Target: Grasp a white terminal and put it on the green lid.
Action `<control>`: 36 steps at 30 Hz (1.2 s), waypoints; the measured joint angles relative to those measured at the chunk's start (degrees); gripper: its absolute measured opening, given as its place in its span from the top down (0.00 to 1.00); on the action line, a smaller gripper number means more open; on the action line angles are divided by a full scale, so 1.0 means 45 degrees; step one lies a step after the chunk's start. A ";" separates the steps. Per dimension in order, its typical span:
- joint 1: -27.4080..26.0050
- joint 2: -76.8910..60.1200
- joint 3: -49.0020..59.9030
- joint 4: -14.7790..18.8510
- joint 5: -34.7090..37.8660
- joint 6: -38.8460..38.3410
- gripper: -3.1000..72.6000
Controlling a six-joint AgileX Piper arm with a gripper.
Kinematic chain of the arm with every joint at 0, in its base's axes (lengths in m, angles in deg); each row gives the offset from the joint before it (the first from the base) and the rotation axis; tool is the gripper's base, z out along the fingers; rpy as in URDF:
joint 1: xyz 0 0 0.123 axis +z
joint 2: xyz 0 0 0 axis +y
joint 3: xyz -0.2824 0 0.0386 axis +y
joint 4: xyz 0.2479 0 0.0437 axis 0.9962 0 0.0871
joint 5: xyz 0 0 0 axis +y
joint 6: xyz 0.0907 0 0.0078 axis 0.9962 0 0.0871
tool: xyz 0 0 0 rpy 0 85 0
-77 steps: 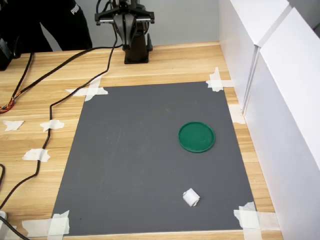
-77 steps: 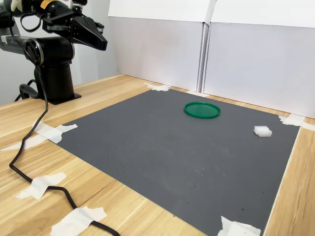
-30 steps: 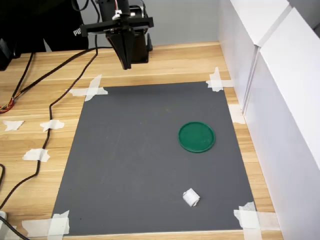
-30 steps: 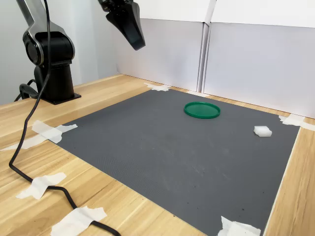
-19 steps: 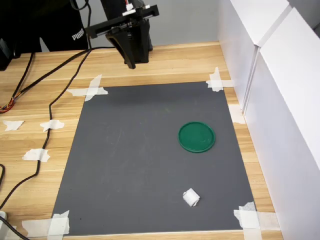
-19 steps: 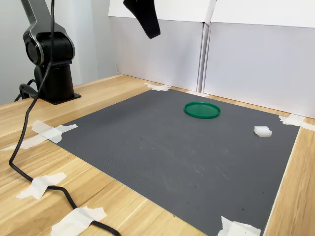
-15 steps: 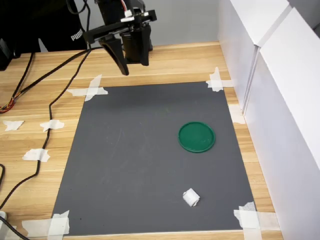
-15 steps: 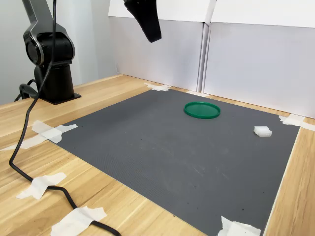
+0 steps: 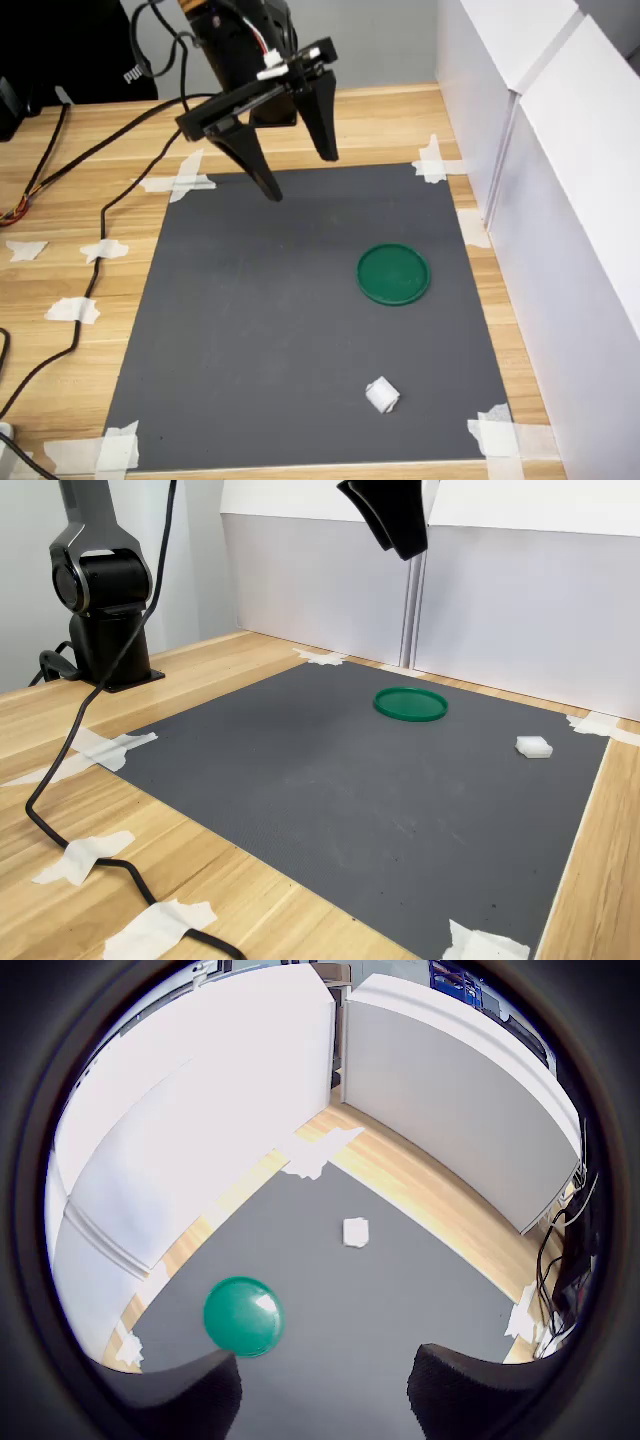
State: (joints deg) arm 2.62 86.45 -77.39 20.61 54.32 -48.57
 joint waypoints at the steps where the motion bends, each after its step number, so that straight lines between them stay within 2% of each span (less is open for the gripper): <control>1: 0.0098 0.0207 -0.0150 -0.0102 -0.0070 0.0000 0.02; 13: 0.1840 0.3421 -0.3130 -0.1412 -0.0277 0.1164 0.03; 20: 0.1980 0.4994 -0.4560 -0.1486 -0.0655 0.1517 0.03; 26: 0.1980 0.6031 -0.4702 -0.1544 -0.1090 0.1458 0.03; 36: 0.2468 0.7015 -0.4739 -0.1762 -0.1556 0.0323 0.03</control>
State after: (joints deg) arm 13.73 118.02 -98.71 12.68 47.32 -47.11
